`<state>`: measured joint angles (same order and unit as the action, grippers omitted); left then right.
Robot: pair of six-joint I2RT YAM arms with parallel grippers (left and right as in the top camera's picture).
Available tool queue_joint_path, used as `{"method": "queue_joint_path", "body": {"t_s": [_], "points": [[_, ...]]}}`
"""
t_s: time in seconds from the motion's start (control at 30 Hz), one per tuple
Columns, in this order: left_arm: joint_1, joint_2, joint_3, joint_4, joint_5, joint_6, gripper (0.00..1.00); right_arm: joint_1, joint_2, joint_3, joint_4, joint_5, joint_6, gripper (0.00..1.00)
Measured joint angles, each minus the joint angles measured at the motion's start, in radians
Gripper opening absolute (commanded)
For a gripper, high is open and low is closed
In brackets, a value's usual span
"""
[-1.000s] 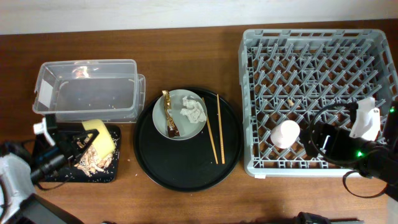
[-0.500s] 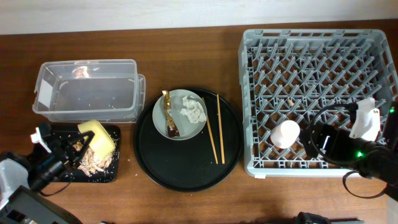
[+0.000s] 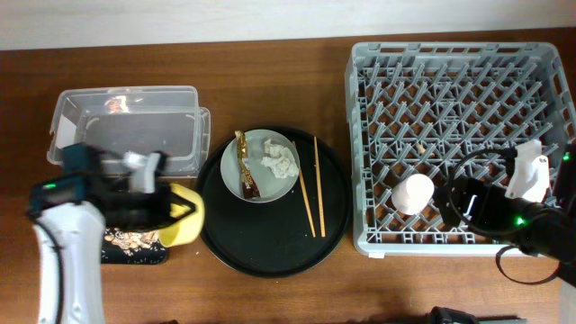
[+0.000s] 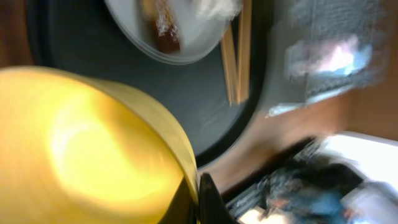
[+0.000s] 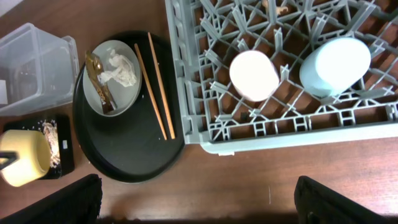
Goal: Sort waste into correct bins and load items into the dishwasher rack
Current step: 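Set the empty yellow bowl back on the round tray, then pick the gold wrapper off the plate and drop it in the clear bin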
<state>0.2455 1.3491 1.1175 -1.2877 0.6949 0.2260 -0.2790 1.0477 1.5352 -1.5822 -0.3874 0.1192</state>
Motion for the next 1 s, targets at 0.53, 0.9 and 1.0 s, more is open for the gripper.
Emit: {"method": "queue_joint_path", "body": {"t_s": [0.53,0.9,1.0], "points": [[-0.771,0.011,-0.068,0.427,-0.765,-0.503,0.73,0.0,0.001,0.0,-0.003,0.0,0.0,0.99],[-0.617,0.453,-0.026,0.869,-0.777,-0.402,0.19,0.0,0.007,0.0,-0.003,0.0,0.0,0.99],[-0.617,0.492,-0.026,0.878,-0.75,-0.401,0.0,0.0,0.007,0.0,-0.003,0.0,0.0,0.99]]}}
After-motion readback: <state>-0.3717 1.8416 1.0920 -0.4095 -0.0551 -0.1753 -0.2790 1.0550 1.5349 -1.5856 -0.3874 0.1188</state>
